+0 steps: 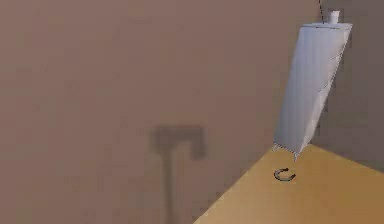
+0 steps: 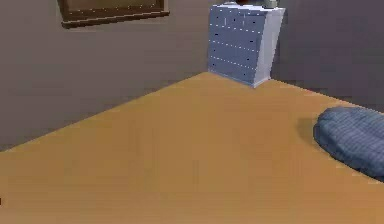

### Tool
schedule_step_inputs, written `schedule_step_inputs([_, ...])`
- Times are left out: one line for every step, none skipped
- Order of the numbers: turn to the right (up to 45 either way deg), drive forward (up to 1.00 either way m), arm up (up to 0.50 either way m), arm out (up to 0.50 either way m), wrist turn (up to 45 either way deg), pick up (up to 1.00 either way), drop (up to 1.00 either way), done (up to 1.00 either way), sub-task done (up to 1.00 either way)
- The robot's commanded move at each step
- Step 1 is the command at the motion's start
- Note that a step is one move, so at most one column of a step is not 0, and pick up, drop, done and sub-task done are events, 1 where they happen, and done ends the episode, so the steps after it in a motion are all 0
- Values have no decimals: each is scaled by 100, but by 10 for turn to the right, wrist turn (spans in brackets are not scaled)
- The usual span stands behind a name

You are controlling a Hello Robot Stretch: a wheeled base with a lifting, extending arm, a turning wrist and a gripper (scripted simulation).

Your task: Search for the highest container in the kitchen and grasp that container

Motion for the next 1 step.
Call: schedule_step_inputs([-450,0,0,0,0,0,0,0,0])
